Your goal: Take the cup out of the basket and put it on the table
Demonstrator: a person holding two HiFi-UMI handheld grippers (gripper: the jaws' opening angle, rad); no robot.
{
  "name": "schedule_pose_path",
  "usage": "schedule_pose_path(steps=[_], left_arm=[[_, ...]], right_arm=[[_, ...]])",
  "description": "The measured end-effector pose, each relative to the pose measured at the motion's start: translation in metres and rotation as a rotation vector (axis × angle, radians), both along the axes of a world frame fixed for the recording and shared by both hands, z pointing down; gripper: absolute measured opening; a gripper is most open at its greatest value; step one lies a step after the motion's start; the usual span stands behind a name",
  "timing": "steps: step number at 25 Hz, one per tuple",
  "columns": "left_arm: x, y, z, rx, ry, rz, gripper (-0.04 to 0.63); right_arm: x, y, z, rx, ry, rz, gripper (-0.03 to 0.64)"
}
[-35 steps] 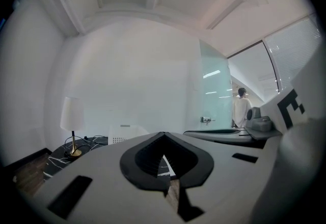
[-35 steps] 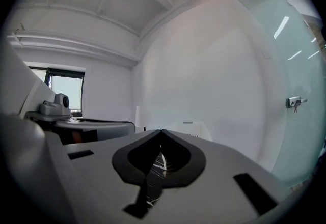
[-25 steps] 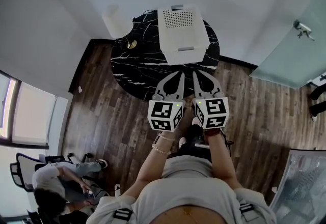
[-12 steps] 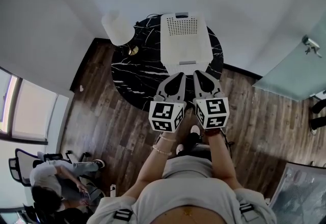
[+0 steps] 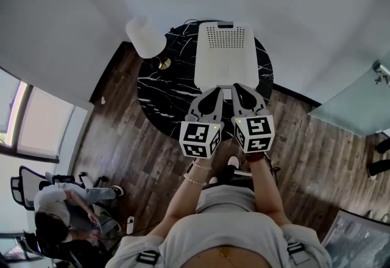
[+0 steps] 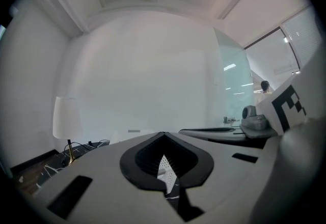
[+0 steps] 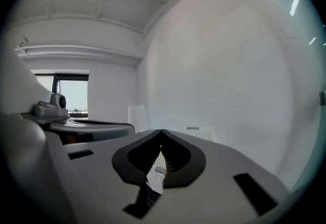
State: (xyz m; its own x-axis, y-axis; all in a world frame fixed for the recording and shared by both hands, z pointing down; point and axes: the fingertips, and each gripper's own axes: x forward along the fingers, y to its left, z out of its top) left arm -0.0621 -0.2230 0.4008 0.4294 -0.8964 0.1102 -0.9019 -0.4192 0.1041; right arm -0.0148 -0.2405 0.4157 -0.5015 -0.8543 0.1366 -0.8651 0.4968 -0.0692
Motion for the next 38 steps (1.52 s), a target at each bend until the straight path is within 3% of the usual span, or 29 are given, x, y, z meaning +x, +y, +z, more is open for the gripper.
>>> schedule_pose_path(steps=[17,38], left_arm=[[0.017,-0.023,0.003,-0.004,-0.007,-0.073,0.006],[0.018,-0.085,0.009,-0.023,-0.010,0.013,0.006]], right_arm=[[0.014,-0.026,0.003,0.000,-0.003,-0.079,0.008],[0.011,-0.084,0.009,-0.019,0.010,-0.013,0.008]])
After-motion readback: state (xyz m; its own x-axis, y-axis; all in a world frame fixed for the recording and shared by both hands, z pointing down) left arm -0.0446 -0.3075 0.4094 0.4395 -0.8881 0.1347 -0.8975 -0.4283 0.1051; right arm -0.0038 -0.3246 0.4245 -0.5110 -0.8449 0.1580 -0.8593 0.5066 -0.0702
